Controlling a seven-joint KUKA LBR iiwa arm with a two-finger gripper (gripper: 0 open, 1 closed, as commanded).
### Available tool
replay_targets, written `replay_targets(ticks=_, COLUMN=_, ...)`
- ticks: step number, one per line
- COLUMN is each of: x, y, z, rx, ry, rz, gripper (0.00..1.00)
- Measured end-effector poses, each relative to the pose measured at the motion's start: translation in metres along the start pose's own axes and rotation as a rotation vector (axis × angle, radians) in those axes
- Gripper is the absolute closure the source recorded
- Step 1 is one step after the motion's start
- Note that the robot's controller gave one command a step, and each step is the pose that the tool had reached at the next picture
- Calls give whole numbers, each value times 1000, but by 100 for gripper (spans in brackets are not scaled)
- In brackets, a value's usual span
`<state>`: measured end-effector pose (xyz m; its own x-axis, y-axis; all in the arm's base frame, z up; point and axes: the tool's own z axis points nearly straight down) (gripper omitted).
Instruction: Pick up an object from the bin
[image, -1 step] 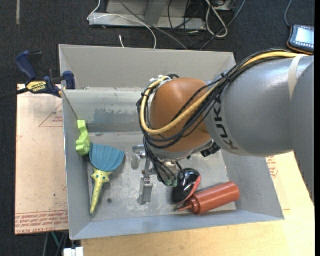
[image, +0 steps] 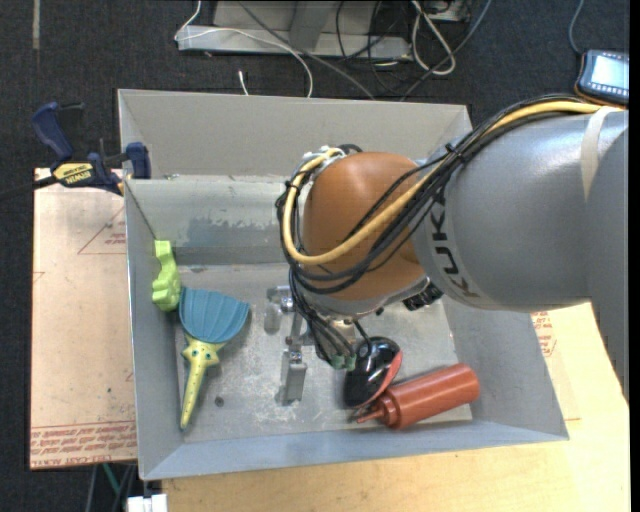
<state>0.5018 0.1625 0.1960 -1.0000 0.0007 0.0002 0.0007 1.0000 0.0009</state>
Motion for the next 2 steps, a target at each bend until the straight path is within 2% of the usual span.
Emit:
replay_targets(ticks=1, x=-90, y=63, z=123, rx=-3, ry=-6, rz=-140, gripper=0)
replay_targets(ticks=2, x=-59, y=69, z=67, rx=-3, ry=-6, rz=381, gripper=0)
